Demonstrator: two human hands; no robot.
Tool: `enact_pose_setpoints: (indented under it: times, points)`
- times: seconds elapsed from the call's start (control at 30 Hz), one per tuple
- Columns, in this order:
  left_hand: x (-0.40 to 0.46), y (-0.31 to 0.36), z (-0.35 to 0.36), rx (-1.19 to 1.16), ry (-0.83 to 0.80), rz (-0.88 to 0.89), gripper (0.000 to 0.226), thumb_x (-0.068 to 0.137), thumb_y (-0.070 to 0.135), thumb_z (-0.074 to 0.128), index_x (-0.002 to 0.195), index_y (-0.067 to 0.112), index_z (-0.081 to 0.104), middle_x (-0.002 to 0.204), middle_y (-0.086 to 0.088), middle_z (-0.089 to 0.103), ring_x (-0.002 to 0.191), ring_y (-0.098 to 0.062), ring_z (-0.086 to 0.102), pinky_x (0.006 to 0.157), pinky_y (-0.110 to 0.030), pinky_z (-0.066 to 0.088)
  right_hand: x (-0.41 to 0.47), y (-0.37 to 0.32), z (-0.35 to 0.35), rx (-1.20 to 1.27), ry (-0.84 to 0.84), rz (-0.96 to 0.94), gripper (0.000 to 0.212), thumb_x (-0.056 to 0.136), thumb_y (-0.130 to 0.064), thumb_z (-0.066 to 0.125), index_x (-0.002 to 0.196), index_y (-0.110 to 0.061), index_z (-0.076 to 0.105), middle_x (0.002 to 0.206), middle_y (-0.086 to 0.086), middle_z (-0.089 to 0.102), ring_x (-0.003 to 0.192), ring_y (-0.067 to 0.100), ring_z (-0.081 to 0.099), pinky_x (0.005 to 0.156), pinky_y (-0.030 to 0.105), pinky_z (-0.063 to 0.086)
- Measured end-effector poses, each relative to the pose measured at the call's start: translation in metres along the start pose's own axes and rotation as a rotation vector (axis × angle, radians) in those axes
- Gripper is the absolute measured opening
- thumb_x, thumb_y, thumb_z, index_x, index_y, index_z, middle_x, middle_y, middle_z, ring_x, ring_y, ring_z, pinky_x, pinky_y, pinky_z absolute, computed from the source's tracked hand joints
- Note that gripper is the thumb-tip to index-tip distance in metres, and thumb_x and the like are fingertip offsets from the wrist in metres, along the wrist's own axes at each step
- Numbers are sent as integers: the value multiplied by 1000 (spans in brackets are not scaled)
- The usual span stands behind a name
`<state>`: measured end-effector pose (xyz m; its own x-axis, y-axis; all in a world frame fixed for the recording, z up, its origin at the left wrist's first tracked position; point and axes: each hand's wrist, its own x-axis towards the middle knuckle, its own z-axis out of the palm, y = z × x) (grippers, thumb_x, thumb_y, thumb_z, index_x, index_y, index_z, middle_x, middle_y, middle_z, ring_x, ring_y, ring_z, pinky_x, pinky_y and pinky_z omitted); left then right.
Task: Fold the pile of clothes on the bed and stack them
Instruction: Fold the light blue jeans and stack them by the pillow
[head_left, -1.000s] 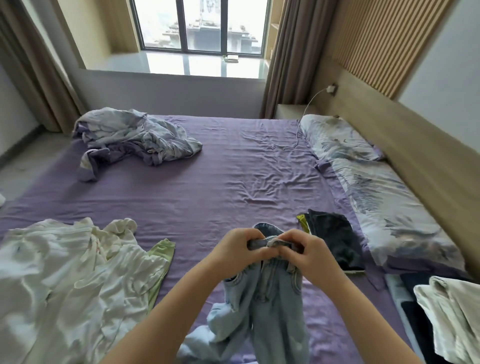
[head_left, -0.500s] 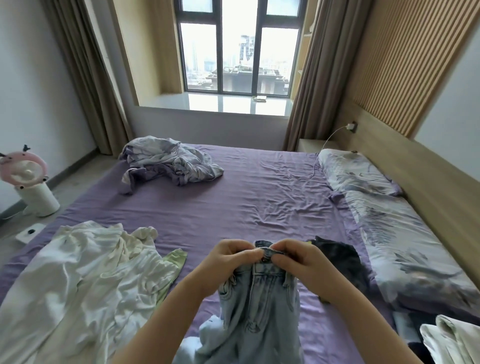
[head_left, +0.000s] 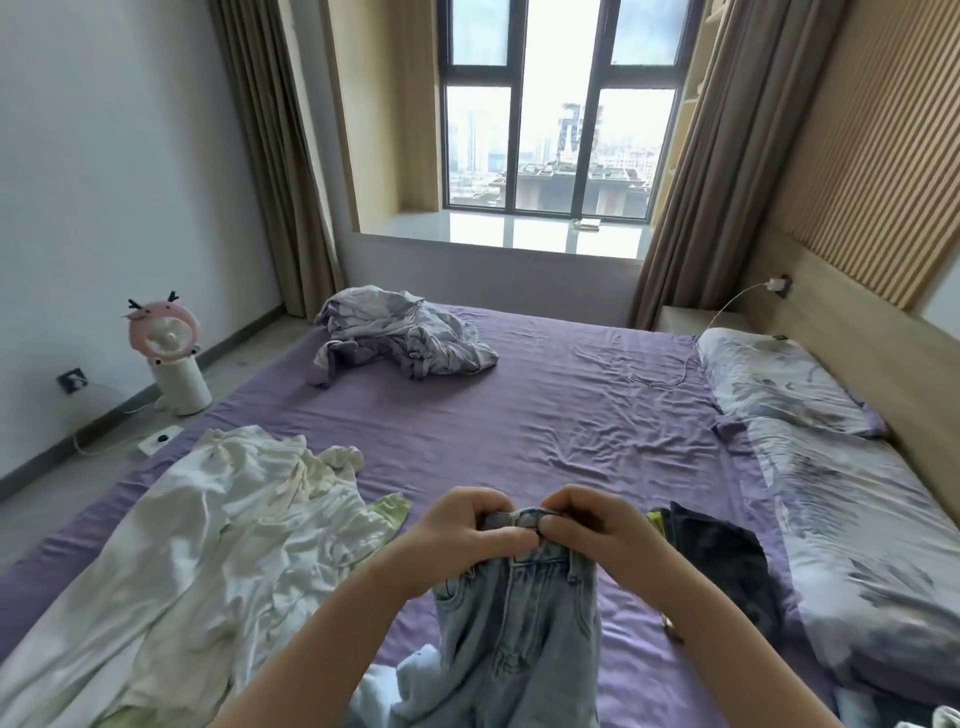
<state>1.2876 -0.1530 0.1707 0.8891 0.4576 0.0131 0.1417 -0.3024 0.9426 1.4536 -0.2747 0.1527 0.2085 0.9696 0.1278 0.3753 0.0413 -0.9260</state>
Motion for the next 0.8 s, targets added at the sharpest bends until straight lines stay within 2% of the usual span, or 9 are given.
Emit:
enact_pose_setpoints:
  times: [0.1,0.23,0.33,0.43,0.53,0.63,0.7,0.77,0.8]
  points:
    - [1,4,1,47,-12,2,21,82,13,73,68,14,57,52,17,38,52,0,35,50,-13,29,0,-1,0,-77,49,-42,4,88,-29,66,85,-28,68,75,-6,63,72,7,55,67,27,45]
    - [8,6,-2,145,-43,54,25,83,16,73,68,19,53,56,15,38,53,-1,34,53,-17,29,4,-3,5,-142,140,-59,13,91,-18,63,81,-25,64,72,-12,60,70,4,53,68,26,43]
    - [11,0,-14,336,-106,125,34,82,28,75,67,25,45,61,12,36,53,-1,32,53,-17,27,5,-1,-6,-388,-12,-37,17,92,-33,60,77,-27,56,68,-11,52,64,5,46,63,24,39]
    - [14,-8,-32,671,-134,184,33,82,40,72,70,30,42,64,13,43,60,-1,40,57,-16,29,2,14,-24,-684,-295,124,39,88,-57,54,71,-22,45,67,-6,45,63,9,40,60,28,33]
    - [21,-21,-56,889,-121,144,31,83,49,67,85,21,52,79,12,49,76,-11,48,64,-24,29,-8,47,-34,-870,-403,293,39,86,-51,61,70,-21,41,71,-2,46,70,13,43,67,32,37]
    - [30,-40,-74,1046,-145,-21,43,85,61,56,92,19,54,91,2,61,91,-21,58,68,-29,35,-9,67,-45,-915,-187,352,30,89,-36,63,68,-26,44,68,-11,45,76,13,49,72,31,40]
    - [37,-53,-79,958,-134,-195,53,90,64,42,110,17,52,112,-6,63,104,-24,57,74,-30,36,2,64,-53,-907,8,262,17,87,-24,67,73,-19,58,73,-16,46,85,18,52,76,31,40]
    - [46,-63,-85,888,-104,-321,64,93,58,43,137,12,38,135,-14,52,122,-27,50,90,-33,39,17,53,-61,-853,173,128,5,82,-6,70,79,-4,68,92,-3,60,101,26,56,85,30,42]
    - [49,-66,-89,914,-114,-358,65,94,50,49,143,9,33,139,-17,48,126,-28,47,95,-32,38,25,45,-64,-810,227,115,2,81,-2,69,80,0,67,102,3,60,110,23,54,88,28,39]
